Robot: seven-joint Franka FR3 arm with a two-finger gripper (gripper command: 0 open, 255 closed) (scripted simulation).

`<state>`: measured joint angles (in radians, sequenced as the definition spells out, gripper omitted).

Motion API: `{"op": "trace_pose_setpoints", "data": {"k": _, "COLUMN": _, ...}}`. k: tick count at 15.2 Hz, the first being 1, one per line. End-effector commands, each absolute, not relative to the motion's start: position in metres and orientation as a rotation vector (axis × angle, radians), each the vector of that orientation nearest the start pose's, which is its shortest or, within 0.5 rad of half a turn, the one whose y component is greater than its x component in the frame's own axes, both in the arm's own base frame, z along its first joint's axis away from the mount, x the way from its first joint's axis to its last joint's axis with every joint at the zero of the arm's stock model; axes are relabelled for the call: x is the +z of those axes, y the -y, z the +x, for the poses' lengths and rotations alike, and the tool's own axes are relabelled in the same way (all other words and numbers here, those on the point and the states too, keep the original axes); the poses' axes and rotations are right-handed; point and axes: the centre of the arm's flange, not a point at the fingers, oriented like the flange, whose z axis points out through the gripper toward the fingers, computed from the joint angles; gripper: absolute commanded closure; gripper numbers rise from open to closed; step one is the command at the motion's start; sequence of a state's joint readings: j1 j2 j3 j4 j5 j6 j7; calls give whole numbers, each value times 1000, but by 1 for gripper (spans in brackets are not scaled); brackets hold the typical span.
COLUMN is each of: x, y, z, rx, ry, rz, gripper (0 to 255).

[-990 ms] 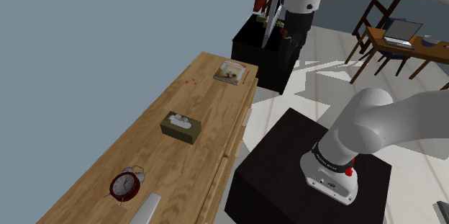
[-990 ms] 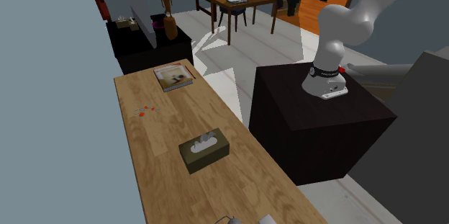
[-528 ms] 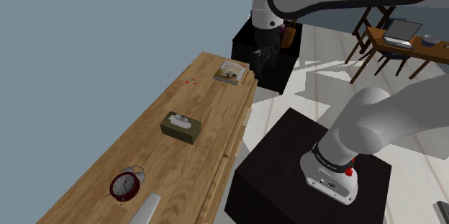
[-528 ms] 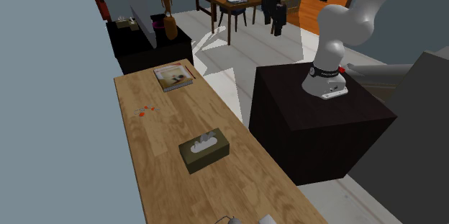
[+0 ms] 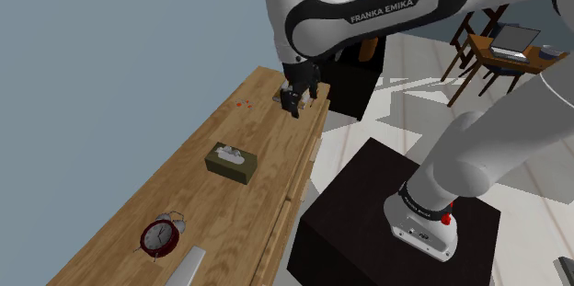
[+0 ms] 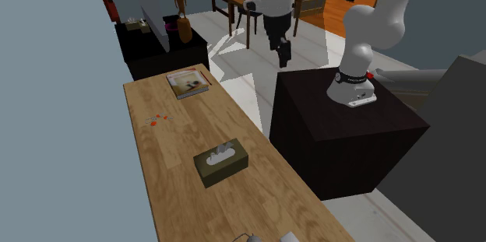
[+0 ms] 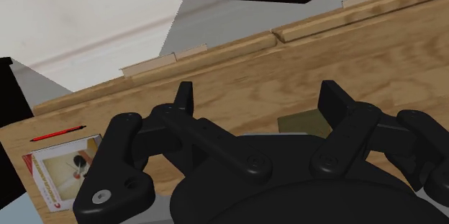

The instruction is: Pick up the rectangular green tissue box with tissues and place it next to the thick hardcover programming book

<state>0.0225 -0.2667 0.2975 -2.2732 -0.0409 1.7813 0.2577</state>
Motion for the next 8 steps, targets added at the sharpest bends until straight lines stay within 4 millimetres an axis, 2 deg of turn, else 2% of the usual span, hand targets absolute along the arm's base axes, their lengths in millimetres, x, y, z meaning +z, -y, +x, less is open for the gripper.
{"op": "trace_pose_setpoints", "data": {"k": 1, "x": 425, "y": -158, "z": 438, "rx": 335, "ry": 102, "rz": -3326, "gripper": 0}}
{"op": "trace_pose_setpoints", "data": {"k": 8, "x": 361, "y": -214, "z": 496, "rx": 376, "ry": 134, "rz": -3414, "gripper": 0}}
